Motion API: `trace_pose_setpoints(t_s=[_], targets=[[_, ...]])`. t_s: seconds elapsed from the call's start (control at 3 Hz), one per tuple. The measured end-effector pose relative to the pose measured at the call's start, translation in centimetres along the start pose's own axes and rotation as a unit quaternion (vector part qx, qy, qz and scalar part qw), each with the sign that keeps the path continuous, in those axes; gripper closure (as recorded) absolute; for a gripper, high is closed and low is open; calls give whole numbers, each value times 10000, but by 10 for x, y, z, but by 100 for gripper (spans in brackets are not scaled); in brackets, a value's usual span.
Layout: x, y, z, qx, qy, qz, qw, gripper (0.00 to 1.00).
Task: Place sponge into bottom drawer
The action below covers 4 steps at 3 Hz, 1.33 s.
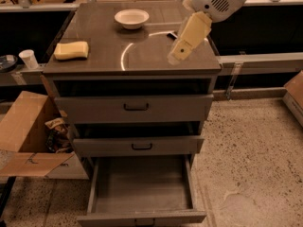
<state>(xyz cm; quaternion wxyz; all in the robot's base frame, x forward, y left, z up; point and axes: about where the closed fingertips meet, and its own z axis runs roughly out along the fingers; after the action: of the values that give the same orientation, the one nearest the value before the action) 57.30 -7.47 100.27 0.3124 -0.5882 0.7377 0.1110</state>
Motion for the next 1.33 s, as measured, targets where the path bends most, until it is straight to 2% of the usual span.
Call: trace_pose_setpoints(t_s=[0.33,0.67,1.33], targets=[[0,-1,4,-14,-24,16,10000,0],[-17,-25,61,-69,-444,176,9988,0],[-55,-80,166,32,-1401,491,9889,0]])
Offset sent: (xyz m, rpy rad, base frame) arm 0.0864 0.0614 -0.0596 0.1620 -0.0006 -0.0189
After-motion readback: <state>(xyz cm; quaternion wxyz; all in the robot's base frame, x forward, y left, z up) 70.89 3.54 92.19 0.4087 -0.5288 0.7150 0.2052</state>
